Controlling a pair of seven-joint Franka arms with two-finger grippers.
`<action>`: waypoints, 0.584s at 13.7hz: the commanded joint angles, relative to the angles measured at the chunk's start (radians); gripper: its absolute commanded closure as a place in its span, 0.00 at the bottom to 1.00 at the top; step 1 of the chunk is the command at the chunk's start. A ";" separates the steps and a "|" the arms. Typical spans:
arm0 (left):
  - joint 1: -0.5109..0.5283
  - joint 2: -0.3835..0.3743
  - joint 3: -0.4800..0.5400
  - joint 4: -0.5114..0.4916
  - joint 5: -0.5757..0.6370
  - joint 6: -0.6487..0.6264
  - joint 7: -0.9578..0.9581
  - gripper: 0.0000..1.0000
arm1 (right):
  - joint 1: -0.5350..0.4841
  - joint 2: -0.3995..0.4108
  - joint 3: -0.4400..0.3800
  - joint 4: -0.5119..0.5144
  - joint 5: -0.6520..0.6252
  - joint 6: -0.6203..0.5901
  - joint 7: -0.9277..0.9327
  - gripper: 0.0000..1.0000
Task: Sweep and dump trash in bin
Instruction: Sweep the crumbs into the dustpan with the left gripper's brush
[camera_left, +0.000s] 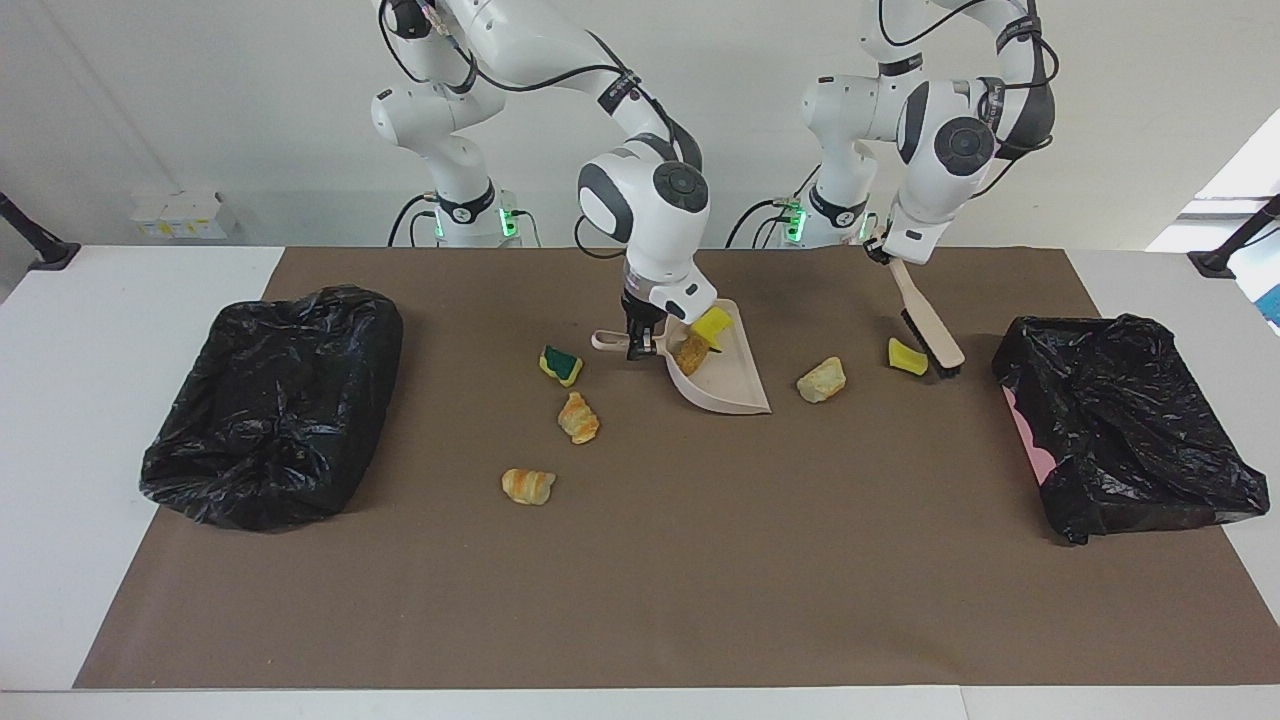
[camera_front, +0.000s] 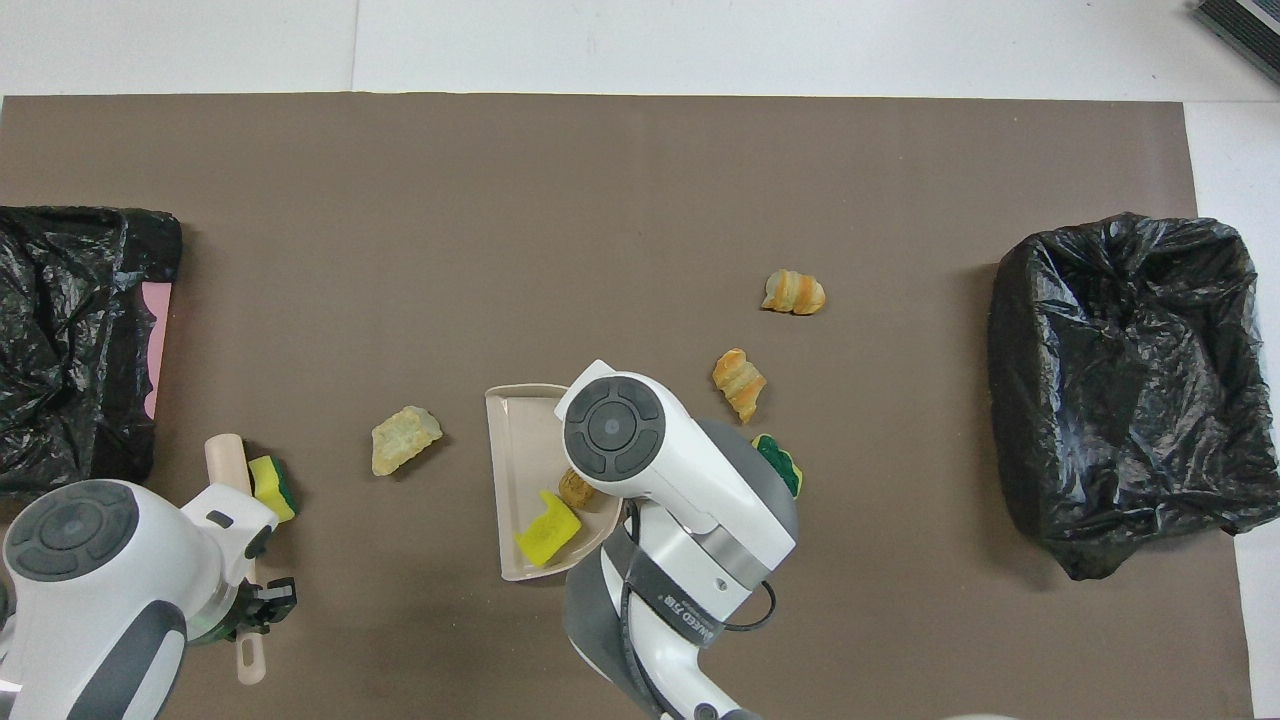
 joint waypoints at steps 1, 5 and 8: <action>-0.024 0.017 -0.008 -0.013 0.005 0.115 0.000 1.00 | -0.007 -0.025 0.001 -0.036 -0.005 0.025 0.042 1.00; -0.174 0.141 -0.011 0.038 -0.127 0.252 0.040 1.00 | -0.004 -0.019 0.001 -0.036 0.002 0.037 0.146 1.00; -0.305 0.157 -0.011 0.043 -0.162 0.294 0.124 1.00 | -0.001 -0.003 0.001 -0.036 0.002 0.040 0.190 1.00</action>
